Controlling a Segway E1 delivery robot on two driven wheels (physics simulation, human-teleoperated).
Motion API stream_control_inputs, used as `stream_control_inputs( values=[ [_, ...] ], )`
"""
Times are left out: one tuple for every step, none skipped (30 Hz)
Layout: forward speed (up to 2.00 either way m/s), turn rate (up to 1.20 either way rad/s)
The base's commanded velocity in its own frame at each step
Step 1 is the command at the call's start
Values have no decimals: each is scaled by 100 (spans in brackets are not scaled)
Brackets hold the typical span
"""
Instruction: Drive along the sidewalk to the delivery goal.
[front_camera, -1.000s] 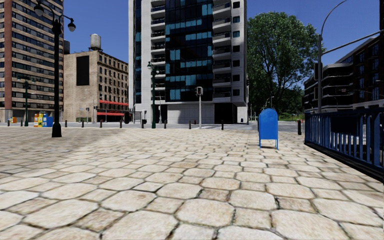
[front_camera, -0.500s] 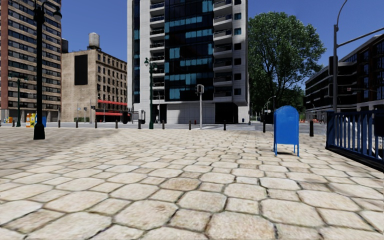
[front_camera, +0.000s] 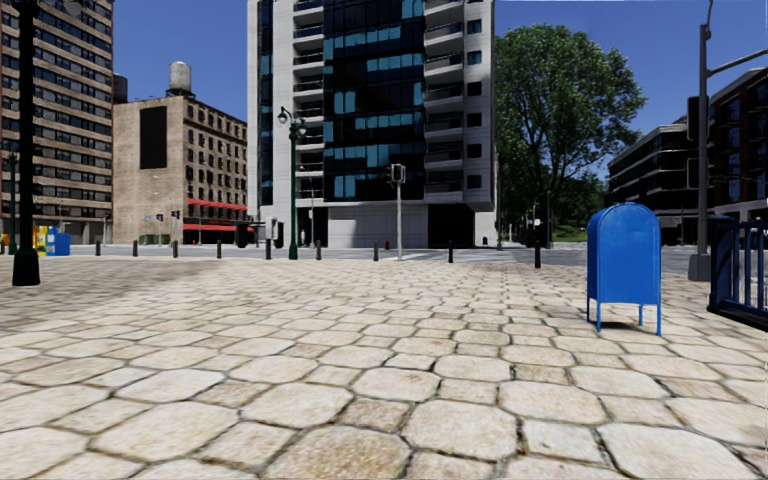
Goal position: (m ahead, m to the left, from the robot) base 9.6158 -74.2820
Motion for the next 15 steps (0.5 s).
stream_control_inputs(
  values=[
    [200,-24],
    [200,-24],
    [200,-24],
    [200,-25],
    [200,-26],
    [200,-29],
    [200,-34],
    [200,-36],
    [200,-36],
    [200,-37],
    [200,-37],
    [200,-37],
    [200,-37],
    [200,-37],
    [200,-37]
  ],
)
